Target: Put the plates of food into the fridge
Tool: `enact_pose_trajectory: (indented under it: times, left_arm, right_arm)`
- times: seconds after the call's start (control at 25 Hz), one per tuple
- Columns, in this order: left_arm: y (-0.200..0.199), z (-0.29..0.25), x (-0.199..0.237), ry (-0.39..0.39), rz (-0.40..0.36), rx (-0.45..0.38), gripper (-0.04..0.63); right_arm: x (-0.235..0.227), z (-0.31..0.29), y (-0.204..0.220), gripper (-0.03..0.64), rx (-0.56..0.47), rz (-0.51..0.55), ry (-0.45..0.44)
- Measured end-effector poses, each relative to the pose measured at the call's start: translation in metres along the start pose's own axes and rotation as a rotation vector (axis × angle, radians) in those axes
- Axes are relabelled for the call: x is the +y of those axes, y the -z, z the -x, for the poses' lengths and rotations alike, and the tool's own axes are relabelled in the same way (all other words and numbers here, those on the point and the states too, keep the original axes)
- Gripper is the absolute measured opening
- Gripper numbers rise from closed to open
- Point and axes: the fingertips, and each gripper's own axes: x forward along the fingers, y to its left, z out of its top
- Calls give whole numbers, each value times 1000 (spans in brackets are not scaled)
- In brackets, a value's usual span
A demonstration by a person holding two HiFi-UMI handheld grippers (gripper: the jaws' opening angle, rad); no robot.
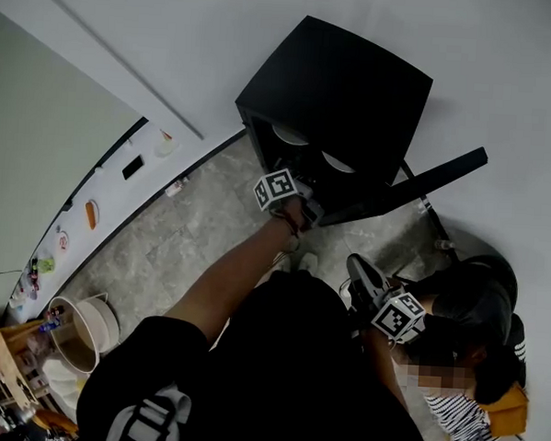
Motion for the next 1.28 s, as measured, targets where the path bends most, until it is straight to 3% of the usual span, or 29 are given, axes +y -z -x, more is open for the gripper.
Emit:
enact_pose_trajectory:
  times: [0.16,0.2,0.4,0.68,0.96,1.28]
  left_arm:
    - [15,30,-15,-27,-359,111,62]
    - [20,37,-18,-21,-417,128,51]
    - [43,68,-35,5,-557,169,29]
    - [90,99,-74,69,-780,288,23]
    - [107,126,-115,67,-1052,296,23]
    - [107,136,-151,92,-1156,241,23]
  right_arm:
    - [3,-7,3,28,16,9,-31]
    - [4,-9,2,28,14,7,-37]
    - [10,-20,0,28,7,17,-72]
    - [15,-34,-4,28,-1,38,-98]
    - [35,-44,-11,27,20,233,-137]
    - [55,-51,-9,26,55,355,-181]
